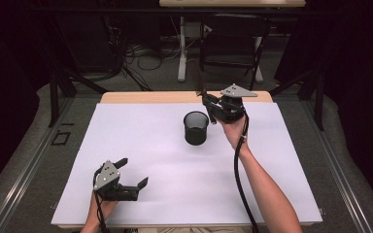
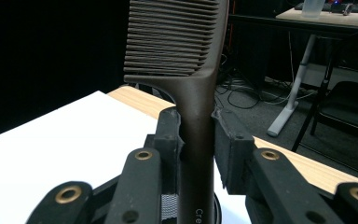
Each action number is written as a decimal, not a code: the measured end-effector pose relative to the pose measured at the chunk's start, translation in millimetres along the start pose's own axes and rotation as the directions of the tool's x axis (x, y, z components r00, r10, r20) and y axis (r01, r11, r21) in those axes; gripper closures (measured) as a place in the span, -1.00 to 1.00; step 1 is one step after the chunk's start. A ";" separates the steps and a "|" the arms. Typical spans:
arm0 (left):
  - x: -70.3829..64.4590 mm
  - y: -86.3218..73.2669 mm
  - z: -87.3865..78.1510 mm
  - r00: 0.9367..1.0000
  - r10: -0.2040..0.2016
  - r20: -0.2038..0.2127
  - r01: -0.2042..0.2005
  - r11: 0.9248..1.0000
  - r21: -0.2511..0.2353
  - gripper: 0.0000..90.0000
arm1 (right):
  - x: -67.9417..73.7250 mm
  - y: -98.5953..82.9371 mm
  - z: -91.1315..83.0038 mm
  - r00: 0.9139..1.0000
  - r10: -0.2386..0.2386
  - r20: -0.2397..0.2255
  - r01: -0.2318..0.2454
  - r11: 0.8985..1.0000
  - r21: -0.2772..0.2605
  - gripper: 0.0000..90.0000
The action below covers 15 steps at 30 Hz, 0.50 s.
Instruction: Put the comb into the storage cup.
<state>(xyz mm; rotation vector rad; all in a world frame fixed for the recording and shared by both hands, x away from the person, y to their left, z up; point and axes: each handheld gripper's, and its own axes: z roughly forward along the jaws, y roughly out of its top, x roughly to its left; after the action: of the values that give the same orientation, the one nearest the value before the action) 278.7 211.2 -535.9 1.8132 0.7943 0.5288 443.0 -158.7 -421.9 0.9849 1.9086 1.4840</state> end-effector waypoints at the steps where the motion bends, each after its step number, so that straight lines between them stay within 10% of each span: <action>1: 0.1 -0.1 0.1 1.000 -0.001 0.003 0.001 1.000 -0.001 -1.00 | 0.2 0.1 0.4 1.000 0.001 -0.002 -0.001 1.000 -0.001 0.62; 15: -0.3 -0.1 -0.6 1.000 -0.003 0.000 0.003 1.000 -0.001 -1.00 | 4.1 2.3 5.2 1.000 -0.001 -0.008 0.001 1.000 -0.018 0.62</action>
<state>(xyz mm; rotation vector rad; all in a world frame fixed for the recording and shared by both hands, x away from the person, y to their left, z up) 278.1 211.4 -535.7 1.8108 0.7961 0.5274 445.1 -152.1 -420.8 0.9714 1.8983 1.5046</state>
